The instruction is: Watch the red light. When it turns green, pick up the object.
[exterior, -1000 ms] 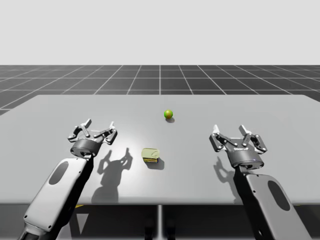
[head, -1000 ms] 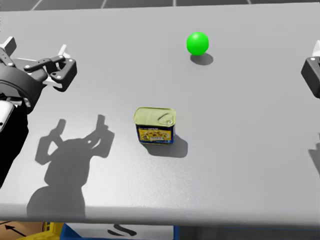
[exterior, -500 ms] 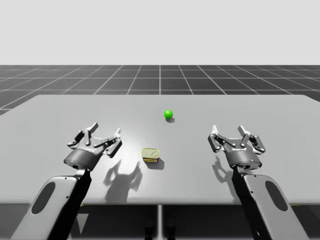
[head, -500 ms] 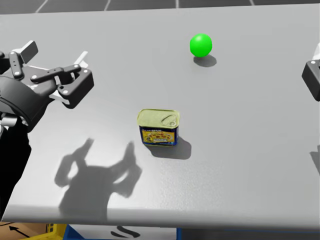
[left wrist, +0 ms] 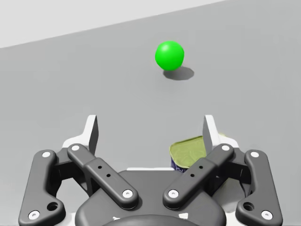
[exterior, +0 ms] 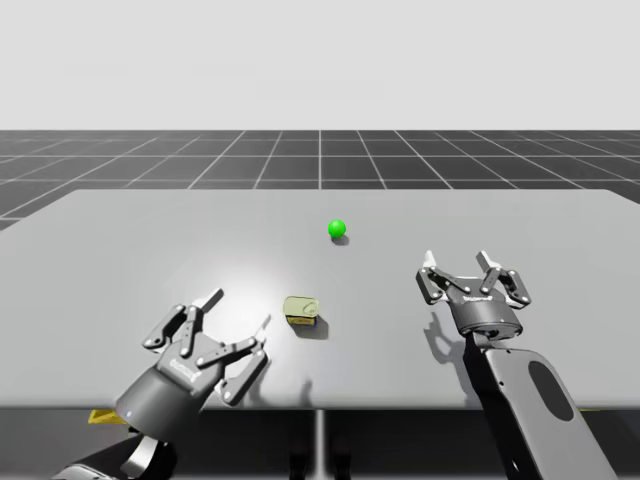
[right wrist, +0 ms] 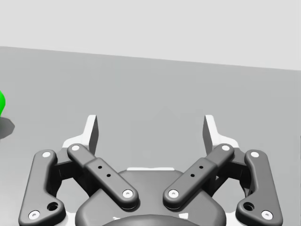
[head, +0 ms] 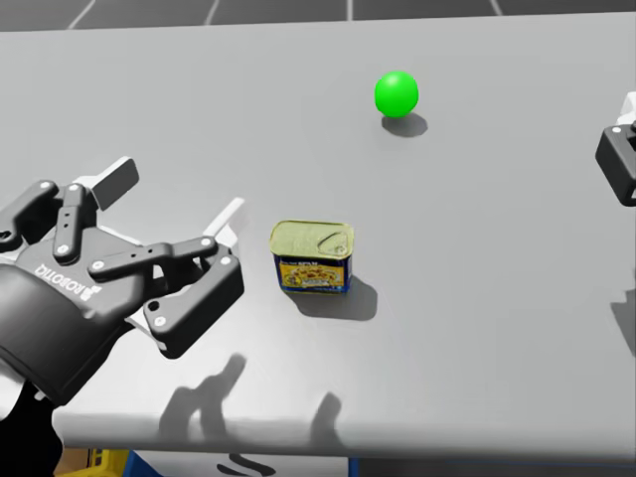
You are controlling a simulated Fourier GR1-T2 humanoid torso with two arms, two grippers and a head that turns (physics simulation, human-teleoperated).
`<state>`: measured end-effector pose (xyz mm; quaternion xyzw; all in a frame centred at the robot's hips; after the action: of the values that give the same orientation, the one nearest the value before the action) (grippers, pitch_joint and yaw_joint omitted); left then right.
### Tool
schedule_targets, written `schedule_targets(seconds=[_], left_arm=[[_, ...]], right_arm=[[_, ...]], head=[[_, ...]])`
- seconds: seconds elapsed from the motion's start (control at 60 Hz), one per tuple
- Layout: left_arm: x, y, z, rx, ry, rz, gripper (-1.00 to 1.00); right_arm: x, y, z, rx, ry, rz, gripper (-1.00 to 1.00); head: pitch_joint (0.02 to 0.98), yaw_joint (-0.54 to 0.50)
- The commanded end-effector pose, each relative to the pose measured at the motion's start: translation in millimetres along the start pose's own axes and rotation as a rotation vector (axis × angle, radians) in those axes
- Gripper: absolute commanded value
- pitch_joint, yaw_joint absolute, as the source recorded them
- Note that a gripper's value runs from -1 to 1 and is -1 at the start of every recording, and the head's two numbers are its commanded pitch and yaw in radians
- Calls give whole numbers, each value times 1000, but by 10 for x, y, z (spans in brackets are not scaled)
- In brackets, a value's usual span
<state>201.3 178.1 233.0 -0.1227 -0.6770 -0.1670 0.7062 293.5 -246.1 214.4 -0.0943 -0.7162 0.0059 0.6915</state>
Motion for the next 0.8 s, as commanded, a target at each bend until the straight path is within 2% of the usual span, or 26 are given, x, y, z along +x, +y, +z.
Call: schedule_targets(seconds=[0.017, 0.083, 0.167, 0.183, 0.2, 0.25, 0.367, 0.467, 0.5, 0.55, 0.683, 0.8], left_arm=[[-153, -241, 81, -37, 45, 16, -1000], [-232, -306, 71, -41, 65, 32, -1000], [-300, -355, 44, -24, 69, 28, -1000], [-326, -381, 28, -25, 77, 46, -1000], [-334, -390, 22, -23, 79, 47, -1000], [-368, -426, -1, 3, 74, 24, -1000], [-466, -518, -63, 28, 103, 20, -1000], [-592, -607, -161, 58, 142, 44, -1000], [-622, -632, -194, 59, 158, 65, -1000], [-650, -655, -231, 66, 161, 61, -1000], [-747, -733, -397, 70, 192, 83, -1000], [-800, -757, -514, 77, 218, 117, -1000]], right_arm=[[-1, -7, -1, -4, -2, 5, -1000], [1, -11, -1, -5, -2, 6, -1000], [5, -14, -2, -4, -3, 6, -1000], [5, -14, -2, -5, -3, 7, -1000], [5, -14, -2, -5, -3, 8, -1000], [6, -14, -1, -7, -4, 10, -1000], [4, -13, -4, -9, -5, 14, -1000], [2, -12, -3, -11, -6, 16, -1000], [2, -11, -3, -12, -7, 17, -1000], [4, -12, -3, -12, -7, 17, -1000], [6, -15, -1, -14, -9, 18, -1000], [0, -15, -4, -17, -8, 21, -1000]], head=[[851, 68], [850, 69], [851, 69], [850, 68], [850, 68], [850, 68], [849, 69], [849, 70], [849, 71], [848, 71], [844, 67], [844, 65]])
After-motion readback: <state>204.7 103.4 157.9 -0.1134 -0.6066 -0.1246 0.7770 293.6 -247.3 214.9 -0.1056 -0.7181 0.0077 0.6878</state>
